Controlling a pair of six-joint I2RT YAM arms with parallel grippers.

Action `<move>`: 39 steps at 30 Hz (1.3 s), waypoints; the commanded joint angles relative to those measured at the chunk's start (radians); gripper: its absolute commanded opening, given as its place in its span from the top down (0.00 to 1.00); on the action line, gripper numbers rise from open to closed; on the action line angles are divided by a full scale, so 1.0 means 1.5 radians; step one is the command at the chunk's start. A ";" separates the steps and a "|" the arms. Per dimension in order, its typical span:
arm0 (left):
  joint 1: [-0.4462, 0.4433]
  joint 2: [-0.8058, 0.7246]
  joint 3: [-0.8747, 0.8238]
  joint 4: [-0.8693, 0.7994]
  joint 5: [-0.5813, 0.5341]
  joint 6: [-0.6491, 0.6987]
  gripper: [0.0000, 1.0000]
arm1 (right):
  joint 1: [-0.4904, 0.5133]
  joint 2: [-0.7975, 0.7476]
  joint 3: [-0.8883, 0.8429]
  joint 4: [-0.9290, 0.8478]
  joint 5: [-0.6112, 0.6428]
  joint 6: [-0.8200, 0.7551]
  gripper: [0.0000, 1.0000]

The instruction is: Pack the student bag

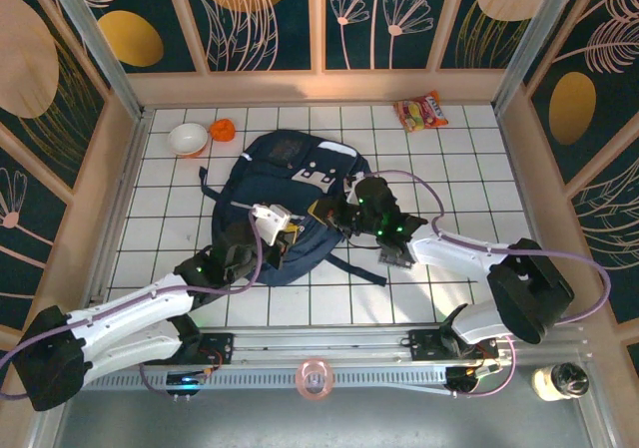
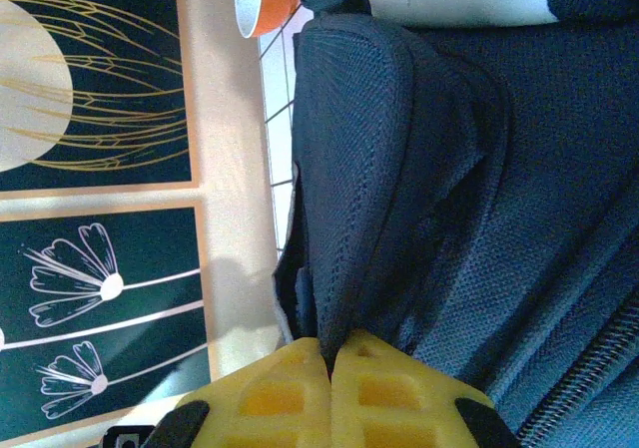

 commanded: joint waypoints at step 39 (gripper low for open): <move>0.120 0.001 0.111 -0.113 0.248 0.400 0.29 | -0.139 0.101 0.291 -0.366 -0.333 -0.511 1.00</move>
